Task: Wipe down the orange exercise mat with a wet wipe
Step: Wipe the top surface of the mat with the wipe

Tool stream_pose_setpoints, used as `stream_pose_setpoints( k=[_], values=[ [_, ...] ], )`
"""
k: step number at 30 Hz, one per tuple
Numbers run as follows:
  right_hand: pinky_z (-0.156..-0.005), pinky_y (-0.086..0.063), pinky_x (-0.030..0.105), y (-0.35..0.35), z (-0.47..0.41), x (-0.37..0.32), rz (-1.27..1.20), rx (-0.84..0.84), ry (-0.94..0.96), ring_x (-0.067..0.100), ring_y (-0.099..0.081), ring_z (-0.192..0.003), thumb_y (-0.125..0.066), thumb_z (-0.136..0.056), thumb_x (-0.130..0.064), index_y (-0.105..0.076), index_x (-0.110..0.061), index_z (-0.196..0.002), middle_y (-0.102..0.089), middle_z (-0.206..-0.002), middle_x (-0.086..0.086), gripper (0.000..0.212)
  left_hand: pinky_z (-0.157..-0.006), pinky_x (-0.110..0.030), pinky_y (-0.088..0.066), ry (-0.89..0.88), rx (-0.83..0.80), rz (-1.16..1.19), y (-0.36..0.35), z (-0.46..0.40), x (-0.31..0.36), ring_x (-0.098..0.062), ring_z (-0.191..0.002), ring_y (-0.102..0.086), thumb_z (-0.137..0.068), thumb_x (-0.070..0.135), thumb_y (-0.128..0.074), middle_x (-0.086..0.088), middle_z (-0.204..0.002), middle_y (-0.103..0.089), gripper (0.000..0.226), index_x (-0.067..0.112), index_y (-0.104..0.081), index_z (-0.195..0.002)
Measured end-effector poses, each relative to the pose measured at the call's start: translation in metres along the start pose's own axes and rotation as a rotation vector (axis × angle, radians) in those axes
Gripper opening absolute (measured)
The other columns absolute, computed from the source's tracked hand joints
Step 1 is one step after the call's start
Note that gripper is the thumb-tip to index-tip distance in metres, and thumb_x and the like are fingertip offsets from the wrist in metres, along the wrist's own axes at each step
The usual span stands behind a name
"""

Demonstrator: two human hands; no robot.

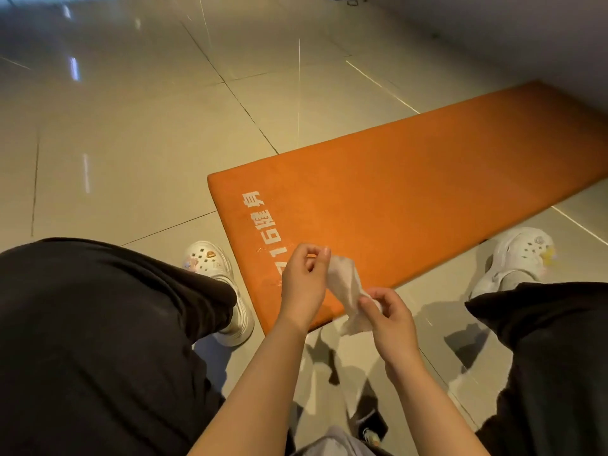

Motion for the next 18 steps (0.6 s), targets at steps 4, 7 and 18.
stream_pose_setpoints(
  k=[4,7,18],
  values=[
    [-0.066,-0.044,0.021,0.006,0.015,-0.016,-0.06,0.084,0.029,0.006,-0.058,-0.076,-0.053,-0.1,-0.023,-0.067,-0.011,-0.091,-0.067,-0.084,-0.004,0.021,-0.055,-0.012,-0.035,-0.145,0.03,-0.044,0.009,0.008,0.038,0.004,-0.059,-0.048,-0.099,0.029,-0.058,0.01,-0.068,-0.053,0.015,0.025,-0.057,-0.084],
    [-0.075,-0.046,0.032,0.009,0.018,-0.018,-0.121,0.162,-0.069,0.018,-0.059,-0.084,-0.048,-0.103,-0.029,-0.068,-0.008,-0.095,-0.067,-0.09,0.005,0.03,-0.054,-0.013,-0.035,-0.186,0.057,-0.089,0.02,0.01,0.051,0.003,-0.062,-0.049,-0.098,0.03,-0.059,0.008,-0.074,-0.056,0.015,0.024,-0.058,-0.085],
    [-0.069,-0.047,0.033,0.028,-0.001,0.018,-0.148,0.172,-0.254,0.023,-0.057,-0.075,-0.068,-0.087,0.0,-0.061,-0.008,-0.098,-0.059,-0.082,0.011,0.016,-0.056,-0.019,-0.033,0.065,0.065,-0.086,0.004,-0.008,-0.019,-0.012,-0.067,-0.047,-0.099,0.033,-0.057,0.001,-0.074,-0.055,0.026,0.009,-0.06,-0.089]
  ],
)
Point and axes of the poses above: each hand's wrist, its own z-axis away from the middle knuckle, its own y-axis out of the back of the hand, x = y × z, the point moved 7 cm from there along -z, towards the middle knuckle
